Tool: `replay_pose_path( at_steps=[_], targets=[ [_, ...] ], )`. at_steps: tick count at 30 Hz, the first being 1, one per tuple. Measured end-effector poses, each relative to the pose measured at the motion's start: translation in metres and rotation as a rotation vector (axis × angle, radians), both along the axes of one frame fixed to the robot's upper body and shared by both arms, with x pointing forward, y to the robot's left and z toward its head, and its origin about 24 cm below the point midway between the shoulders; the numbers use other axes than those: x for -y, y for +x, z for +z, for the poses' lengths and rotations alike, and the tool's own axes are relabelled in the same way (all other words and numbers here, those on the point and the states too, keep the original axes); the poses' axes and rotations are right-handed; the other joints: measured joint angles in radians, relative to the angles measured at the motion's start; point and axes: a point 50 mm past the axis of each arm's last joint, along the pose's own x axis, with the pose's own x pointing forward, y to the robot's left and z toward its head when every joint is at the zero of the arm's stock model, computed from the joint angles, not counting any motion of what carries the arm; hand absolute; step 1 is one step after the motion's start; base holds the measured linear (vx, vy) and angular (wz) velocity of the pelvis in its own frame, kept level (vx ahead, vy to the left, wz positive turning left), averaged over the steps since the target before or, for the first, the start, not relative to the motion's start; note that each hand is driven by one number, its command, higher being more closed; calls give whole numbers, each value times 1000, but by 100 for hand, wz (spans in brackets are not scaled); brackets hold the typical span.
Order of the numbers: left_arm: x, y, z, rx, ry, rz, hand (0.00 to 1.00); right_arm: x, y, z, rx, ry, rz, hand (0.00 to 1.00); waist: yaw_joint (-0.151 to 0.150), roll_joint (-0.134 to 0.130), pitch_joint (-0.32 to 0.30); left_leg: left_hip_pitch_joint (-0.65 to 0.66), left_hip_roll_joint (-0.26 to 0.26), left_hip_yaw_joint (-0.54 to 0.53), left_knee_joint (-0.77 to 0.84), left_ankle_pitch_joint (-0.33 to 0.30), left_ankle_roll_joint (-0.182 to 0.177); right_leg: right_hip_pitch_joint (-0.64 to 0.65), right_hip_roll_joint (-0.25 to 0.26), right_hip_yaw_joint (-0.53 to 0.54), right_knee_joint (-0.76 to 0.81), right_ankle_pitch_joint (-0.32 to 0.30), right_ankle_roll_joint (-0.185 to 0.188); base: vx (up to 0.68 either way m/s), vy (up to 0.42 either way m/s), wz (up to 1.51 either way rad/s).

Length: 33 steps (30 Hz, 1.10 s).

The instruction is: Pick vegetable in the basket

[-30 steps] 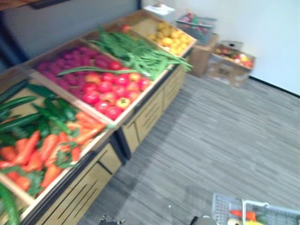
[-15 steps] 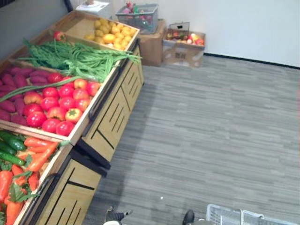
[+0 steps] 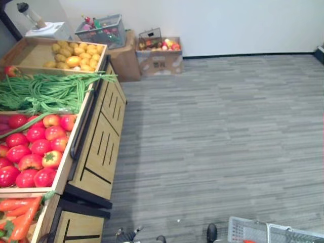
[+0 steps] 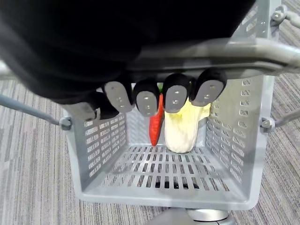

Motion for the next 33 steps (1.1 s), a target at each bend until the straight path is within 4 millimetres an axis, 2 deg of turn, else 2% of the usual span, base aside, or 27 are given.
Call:
replay_pose_path(
  at_steps=[3,6,8,9,10,11,13,14,16,18,21,22,27,30,32,33],
  targets=[
    [-2,1,1,-11,25,-65,0,3,4,2,14,-15,19,100,1,11,-4,21,-6,17,-25,-1,1,-6,-2,13,-4,2,3,138,35,-19],
    [0,8,2,-6,36,-117,0,1,7,2,16,-12,45,100,11,8,-3,26,-3,14,-23,-10,1,-7,2,4,5,1,2,142,23,-1],
    [2,11,2,-4,41,-146,0,-2,10,2,25,-7,52,100,20,2,-1,36,4,17,-20,-16,7,-28,3,2,71,-30,-4,64,15,-6],
    [4,12,2,-4,41,-162,0,-3,14,2,37,-6,55,100,20,2,0,40,15,19,-16,-31,12,-80,-1,2,204,-81,-7,2,1,-6],
    [5,14,3,1,44,-179,0,-6,19,2,52,1,54,100,22,-6,6,61,20,29,-17,-36,17,-149,-11,3,376,-116,-26,-3,15,-7],
    [4,14,3,3,46,-185,0,-8,21,2,60,5,54,100,22,-11,10,76,20,38,-20,-37,18,-183,-19,2,462,-120,-32,-12,21,-8],
    [-2,14,4,-1,66,-202,0,-19,25,2,89,25,54,100,17,-40,13,132,11,41,-29,-43,28,-265,-64,-2,687,-133,-36,20,-1,1],
    [-4,13,4,-6,71,-203,0,-22,24,1,87,33,55,100,16,-49,9,140,10,41,-33,-43,28,-266,-69,-9,694,-139,-45,58,-13,5],
    [-6,14,5,-9,83,-219,0,-32,24,-1,86,57,59,100,21,-72,3,139,15,38,-38,-43,21,-239,-67,-37,580,-125,-34,76,-40,0],
    [-4,17,5,-3,78,-229,0,-28,30,0,101,47,65,100,20,-65,3,124,27,40,-42,-37,12,-212,-47,-48,510,-125,-34,72,-54,-8],
    [3,18,3,-5,54,-227,0,-22,27,1,93,34,54,100,18,-39,8,124,34,39,-59,-26,-1,-192,-33,-55,462,-125,-34,20,-42,0],
    [8,18,2,-5,40,-223,0,-22,24,1,87,36,47,100,18,-37,7,124,35,38,-60,-20,-8,-177,-32,-62,439,-125,-34,4,-47,8],
    [6,15,1,-12,37,-205,0,-26,14,-3,46,56,33,100,17,-39,-14,98,38,13,-73,-7,-17,-106,-15,-111,266,-137,-32,-20,-80,10],
    [5,12,1,-22,38,-198,0,-25,5,-4,23,59,4,100,13,-24,-31,69,61,-31,-62,-1,-29,-93,7,-153,228,-140,-36,1,-119,40],
    [4,11,1,-19,41,-195,0,-24,1,-5,14,61,-15,100,13,-20,-35,40,68,-48,-3,-5,-36,-79,19,-170,214,-155,-44,17,-79,26],
    [3,13,2,-11,47,-191,0,-23,1,-5,10,61,-12,100,14,-25,-37,-6,67,-62,93,-5,-36,-65,18,-175,199,-155,-44,10,-88,15]
  ],
)
